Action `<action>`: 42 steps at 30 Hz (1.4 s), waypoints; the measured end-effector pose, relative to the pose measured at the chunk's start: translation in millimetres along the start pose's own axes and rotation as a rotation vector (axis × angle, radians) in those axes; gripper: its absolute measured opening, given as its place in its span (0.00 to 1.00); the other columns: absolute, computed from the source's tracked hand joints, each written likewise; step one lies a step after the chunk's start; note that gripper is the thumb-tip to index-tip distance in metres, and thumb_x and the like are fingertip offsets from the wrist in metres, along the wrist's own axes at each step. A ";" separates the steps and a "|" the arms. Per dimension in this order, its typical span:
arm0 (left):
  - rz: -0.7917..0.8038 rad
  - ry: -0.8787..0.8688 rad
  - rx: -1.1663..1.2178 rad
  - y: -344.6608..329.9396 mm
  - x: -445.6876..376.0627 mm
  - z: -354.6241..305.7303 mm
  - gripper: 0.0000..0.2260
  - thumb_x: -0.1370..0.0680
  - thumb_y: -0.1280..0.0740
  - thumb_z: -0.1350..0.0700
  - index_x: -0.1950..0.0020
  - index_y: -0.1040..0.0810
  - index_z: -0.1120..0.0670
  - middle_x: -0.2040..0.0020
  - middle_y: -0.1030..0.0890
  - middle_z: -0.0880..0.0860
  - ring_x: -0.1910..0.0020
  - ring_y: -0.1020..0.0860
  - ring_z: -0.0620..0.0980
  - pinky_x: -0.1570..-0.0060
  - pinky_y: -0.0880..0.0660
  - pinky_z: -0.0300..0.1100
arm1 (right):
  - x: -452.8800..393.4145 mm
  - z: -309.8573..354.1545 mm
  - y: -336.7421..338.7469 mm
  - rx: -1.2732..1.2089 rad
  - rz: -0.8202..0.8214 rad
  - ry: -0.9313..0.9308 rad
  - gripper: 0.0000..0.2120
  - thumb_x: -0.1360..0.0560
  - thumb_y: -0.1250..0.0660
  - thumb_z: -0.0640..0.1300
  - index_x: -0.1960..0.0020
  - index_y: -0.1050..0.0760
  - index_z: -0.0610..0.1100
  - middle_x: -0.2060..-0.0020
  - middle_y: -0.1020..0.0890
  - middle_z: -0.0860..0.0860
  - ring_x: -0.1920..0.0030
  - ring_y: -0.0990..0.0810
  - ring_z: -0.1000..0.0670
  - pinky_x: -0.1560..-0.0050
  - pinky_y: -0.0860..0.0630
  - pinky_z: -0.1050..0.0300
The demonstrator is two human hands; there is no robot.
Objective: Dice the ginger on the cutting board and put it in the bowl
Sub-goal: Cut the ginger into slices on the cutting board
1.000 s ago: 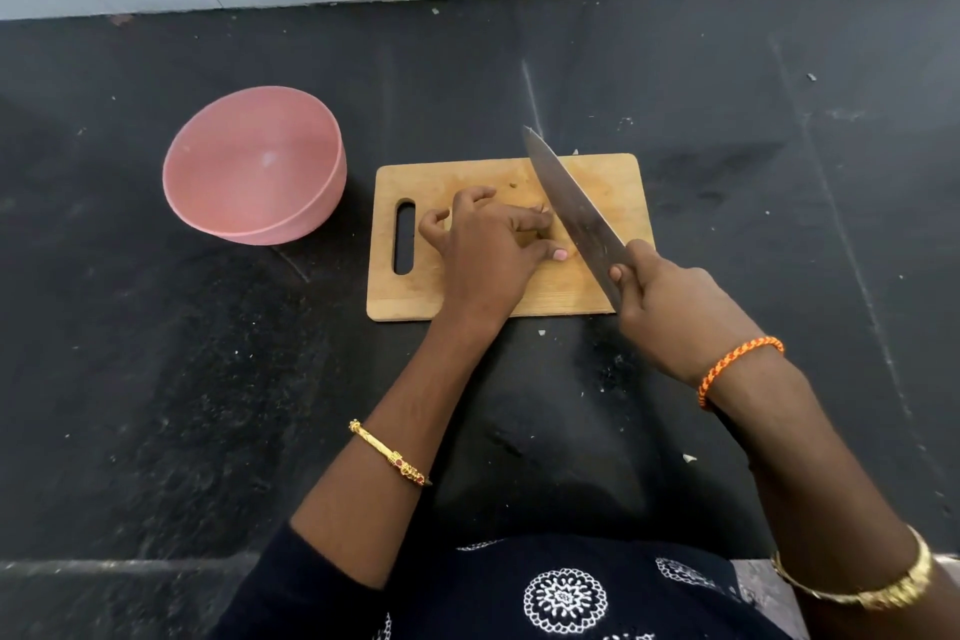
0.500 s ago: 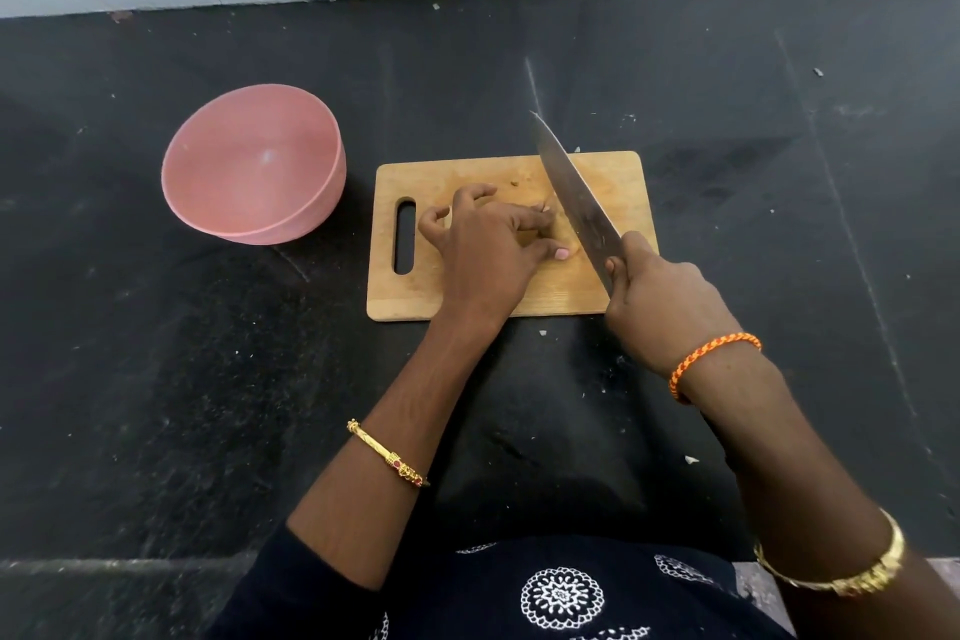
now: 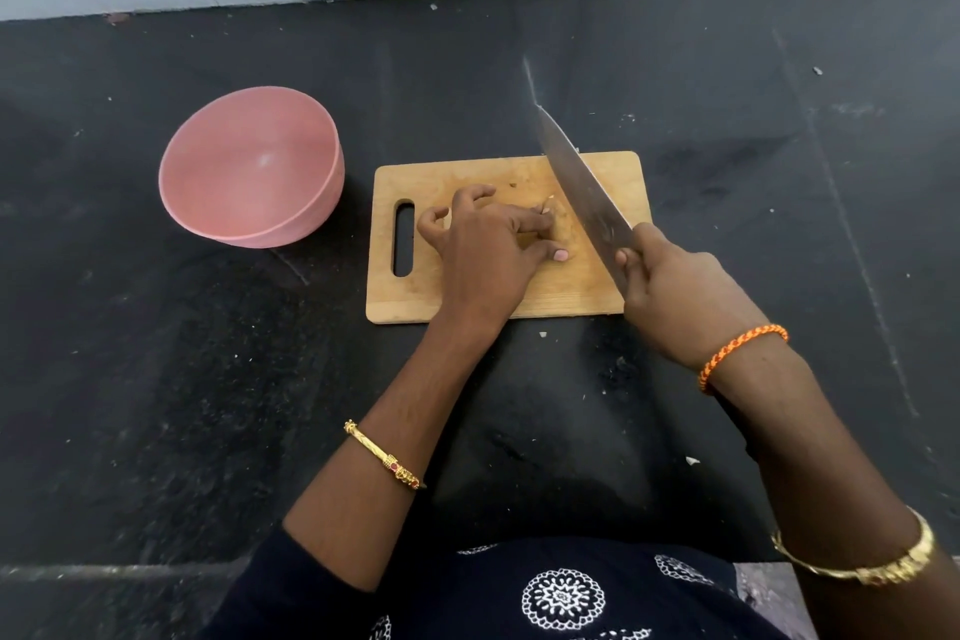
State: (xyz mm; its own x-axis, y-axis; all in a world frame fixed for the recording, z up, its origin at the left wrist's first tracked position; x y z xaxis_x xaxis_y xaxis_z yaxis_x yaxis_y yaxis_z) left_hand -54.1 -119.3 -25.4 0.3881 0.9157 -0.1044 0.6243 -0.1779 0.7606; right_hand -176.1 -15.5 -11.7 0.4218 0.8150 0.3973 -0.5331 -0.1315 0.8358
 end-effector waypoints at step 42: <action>-0.016 0.035 0.015 -1.1 5.7 0.9 0.14 0.34 0.26 0.46 0.49 0.17 0.45 0.48 0.18 0.40 0.33 0.36 0.46 0.35 0.49 0.52 | 43.9 -2.2 -1.0 -0.059 -0.029 0.020 0.08 0.19 0.48 0.47 0.55 0.40 0.44 0.63 0.29 0.42 0.62 0.29 0.40 0.61 0.35 0.54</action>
State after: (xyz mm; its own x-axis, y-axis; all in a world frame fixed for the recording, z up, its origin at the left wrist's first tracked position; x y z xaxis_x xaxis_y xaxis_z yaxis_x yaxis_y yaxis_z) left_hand -52.0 -114.1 -27.4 0.3544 0.9304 -0.0940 0.6402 -0.1681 0.7496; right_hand -158.6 21.7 4.1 0.4236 0.8289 0.3653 -0.5633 -0.0747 0.8228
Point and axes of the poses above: each hand's wrist, its own x-axis away from the middle knuckle, its own y-axis out of the back of the hand, z = x × y, the point moved 7 cm from there along -x, towards the middle knuckle
